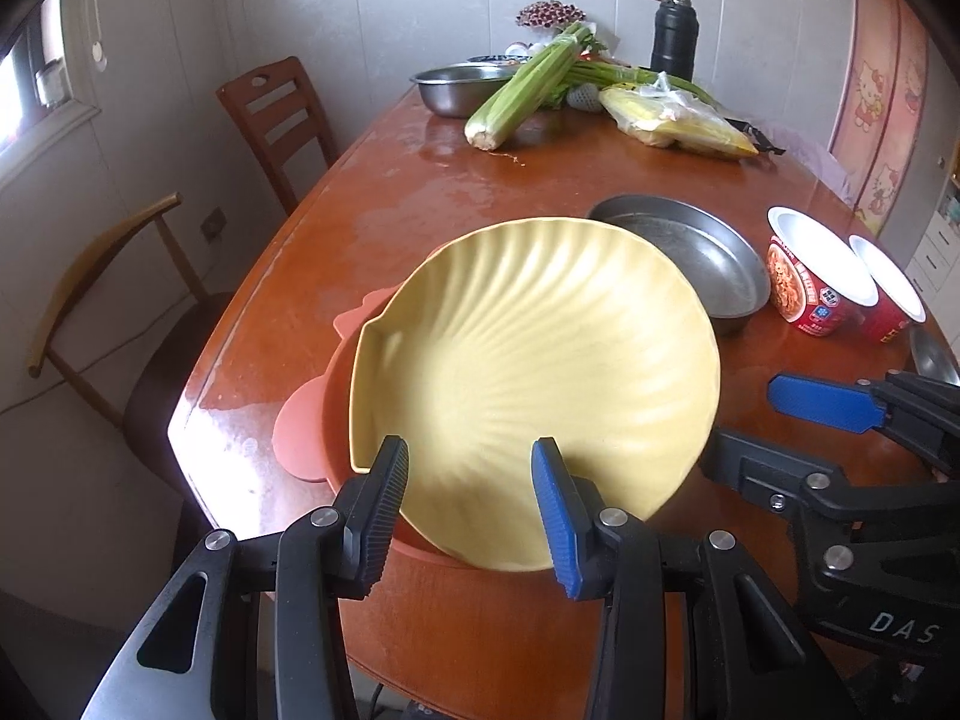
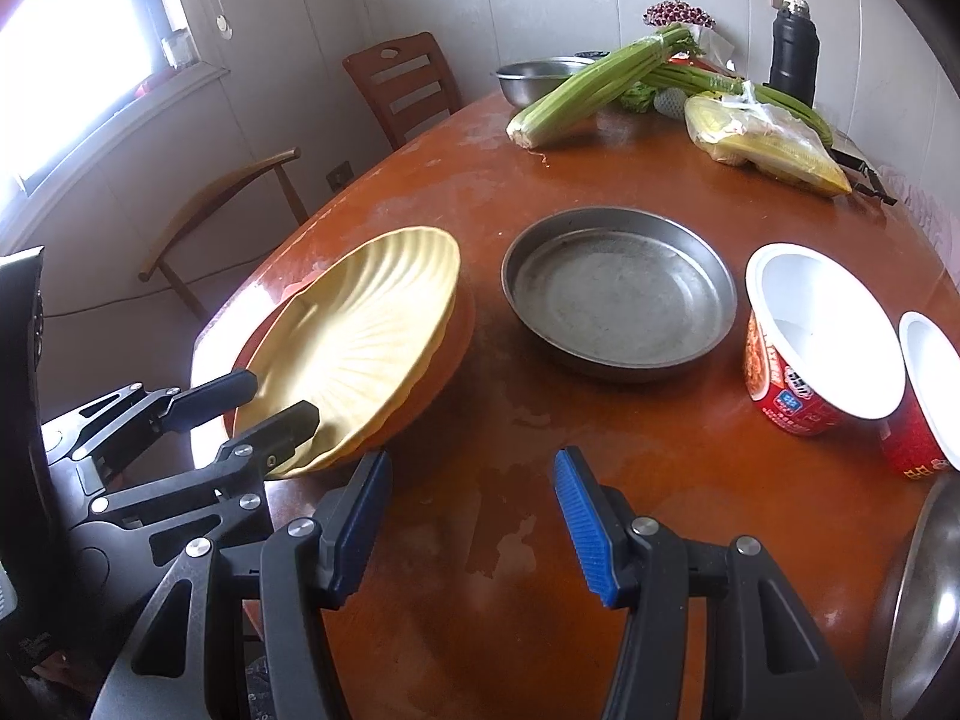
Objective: Organize plates and bowls
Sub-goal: 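Lower the yellow shell plate into the orange plate with the right gripper, then open the right gripper to release the yellow plate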
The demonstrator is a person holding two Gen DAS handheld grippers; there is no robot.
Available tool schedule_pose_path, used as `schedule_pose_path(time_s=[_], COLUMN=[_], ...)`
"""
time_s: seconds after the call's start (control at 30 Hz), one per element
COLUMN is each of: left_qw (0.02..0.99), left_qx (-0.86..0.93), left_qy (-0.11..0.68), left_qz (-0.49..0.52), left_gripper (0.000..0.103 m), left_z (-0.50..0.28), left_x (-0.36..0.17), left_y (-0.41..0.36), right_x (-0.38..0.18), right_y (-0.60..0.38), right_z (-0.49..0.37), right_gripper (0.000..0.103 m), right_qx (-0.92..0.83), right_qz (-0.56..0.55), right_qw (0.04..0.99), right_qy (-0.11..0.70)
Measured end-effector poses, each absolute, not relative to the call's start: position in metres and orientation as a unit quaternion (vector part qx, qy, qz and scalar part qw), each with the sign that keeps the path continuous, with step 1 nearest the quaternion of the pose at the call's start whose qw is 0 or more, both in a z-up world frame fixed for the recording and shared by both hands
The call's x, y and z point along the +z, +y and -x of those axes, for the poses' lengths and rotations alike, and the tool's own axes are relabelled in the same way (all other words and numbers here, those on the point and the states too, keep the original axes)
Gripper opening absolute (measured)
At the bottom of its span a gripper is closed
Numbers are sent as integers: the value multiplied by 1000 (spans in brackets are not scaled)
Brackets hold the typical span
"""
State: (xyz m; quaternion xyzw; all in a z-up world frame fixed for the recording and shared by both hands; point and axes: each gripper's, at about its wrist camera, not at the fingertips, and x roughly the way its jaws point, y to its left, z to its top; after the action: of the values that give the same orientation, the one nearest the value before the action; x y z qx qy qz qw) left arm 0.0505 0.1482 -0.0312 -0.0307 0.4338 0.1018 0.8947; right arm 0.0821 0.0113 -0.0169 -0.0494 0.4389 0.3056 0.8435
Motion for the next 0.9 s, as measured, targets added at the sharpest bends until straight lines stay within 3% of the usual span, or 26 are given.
schedule_pose_path(time_s=[0.9], left_qw=[922], left_qx=[72], left_qy=[378], left_qz=[44], left_gripper=[48], left_z=[-48], left_x=[33], left_y=[116], right_x=[30], right_y=[-44], right_z=[-67], right_gripper=[56], right_qx=[291], right_qz=[1], right_qw=[881], right_qy=[373])
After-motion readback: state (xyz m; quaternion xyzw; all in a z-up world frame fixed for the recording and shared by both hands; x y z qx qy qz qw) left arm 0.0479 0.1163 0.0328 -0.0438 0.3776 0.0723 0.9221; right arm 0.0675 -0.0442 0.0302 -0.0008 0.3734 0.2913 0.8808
